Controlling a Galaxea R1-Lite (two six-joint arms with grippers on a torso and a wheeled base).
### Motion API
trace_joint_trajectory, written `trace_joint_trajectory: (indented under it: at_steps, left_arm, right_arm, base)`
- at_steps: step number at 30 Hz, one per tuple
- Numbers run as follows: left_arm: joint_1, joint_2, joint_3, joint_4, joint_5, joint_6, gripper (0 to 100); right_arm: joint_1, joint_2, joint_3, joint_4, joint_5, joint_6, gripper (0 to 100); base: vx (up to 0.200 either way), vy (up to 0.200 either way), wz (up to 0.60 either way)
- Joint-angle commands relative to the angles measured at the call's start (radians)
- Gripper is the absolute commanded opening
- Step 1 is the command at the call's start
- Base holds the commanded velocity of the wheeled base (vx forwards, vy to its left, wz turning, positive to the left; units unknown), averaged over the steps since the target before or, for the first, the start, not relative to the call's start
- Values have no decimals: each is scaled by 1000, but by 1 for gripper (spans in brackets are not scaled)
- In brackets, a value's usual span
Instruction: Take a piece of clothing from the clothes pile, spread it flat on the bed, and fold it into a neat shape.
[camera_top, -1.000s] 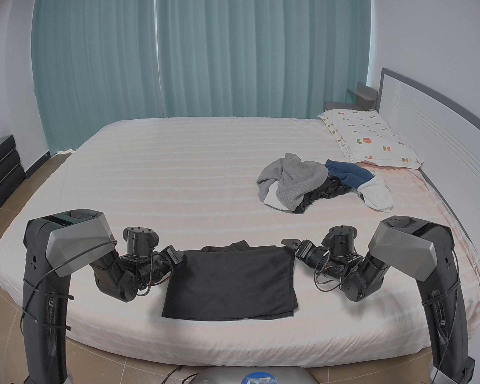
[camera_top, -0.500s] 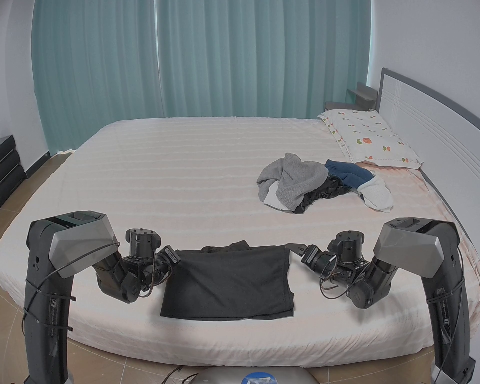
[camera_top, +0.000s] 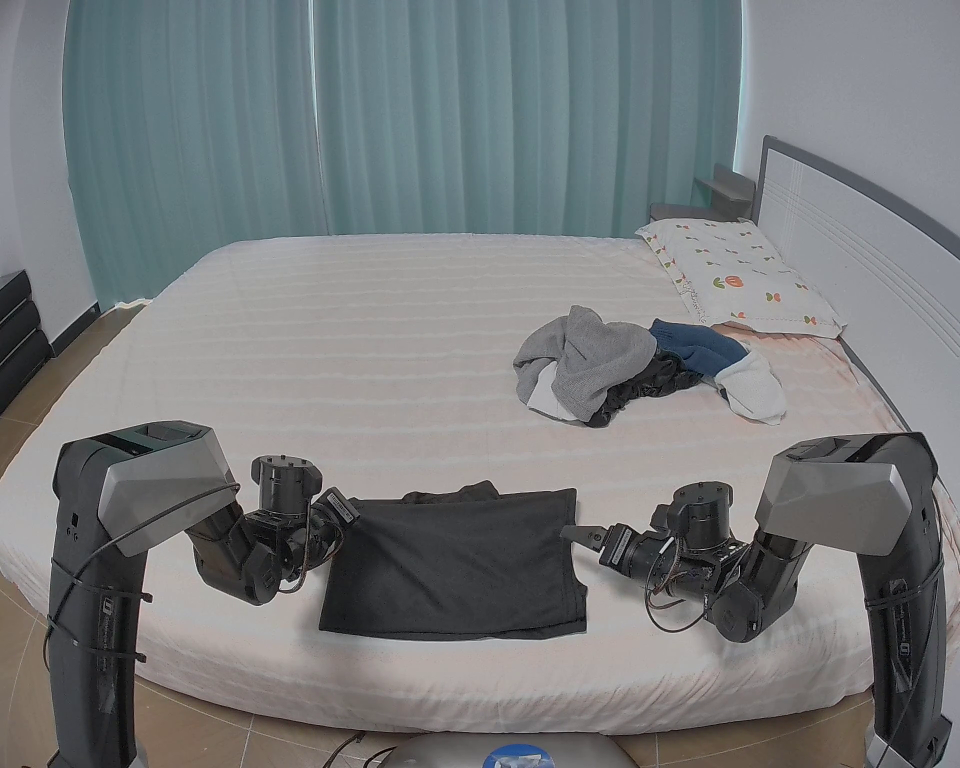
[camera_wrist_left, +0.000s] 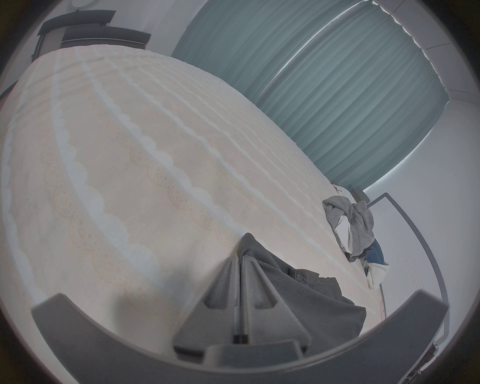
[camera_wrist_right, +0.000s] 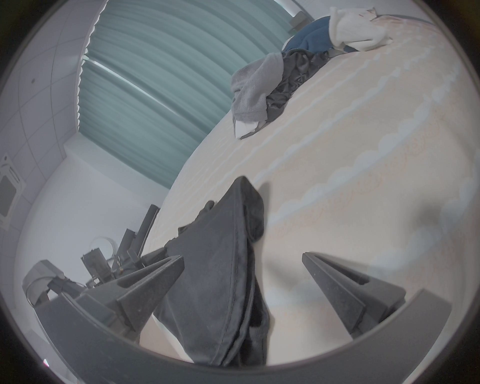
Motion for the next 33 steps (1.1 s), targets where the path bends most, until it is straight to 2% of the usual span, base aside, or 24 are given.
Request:
trace_joint_trajectory:
  at_steps: [1, 7, 13, 27, 28, 33]
  left_arm:
    - [-1, -1, 7, 2, 0, 1, 100]
    - [-1, 0, 4, -2, 1, -1, 100]
    - [6, 5, -4, -3, 13, 1, 100]
    - [14, 5, -5, -3, 13, 1, 100]
    - [14, 6, -7, -3, 13, 1, 100]
    - [14, 6, -5, -3, 13, 1, 100]
  right_arm:
    - [25, -25, 40, -3, 1, -20, 100]
    - [41, -50, 84, -21, 1, -47, 100]
    - [71, -77, 141, -42, 51, -61, 100]
    - [107, -51, 166, -42, 56, -130, 100]
    - [108, -51, 166, -42, 56, -133, 0]
    - [114, -56, 178, -32, 48, -150, 0]
  base:
    - [0, 0, 0]
    - [0, 0, 0]
    - [0, 0, 0]
    - [0, 0, 0]
    - [0, 0, 0]
    - [0, 0, 0]
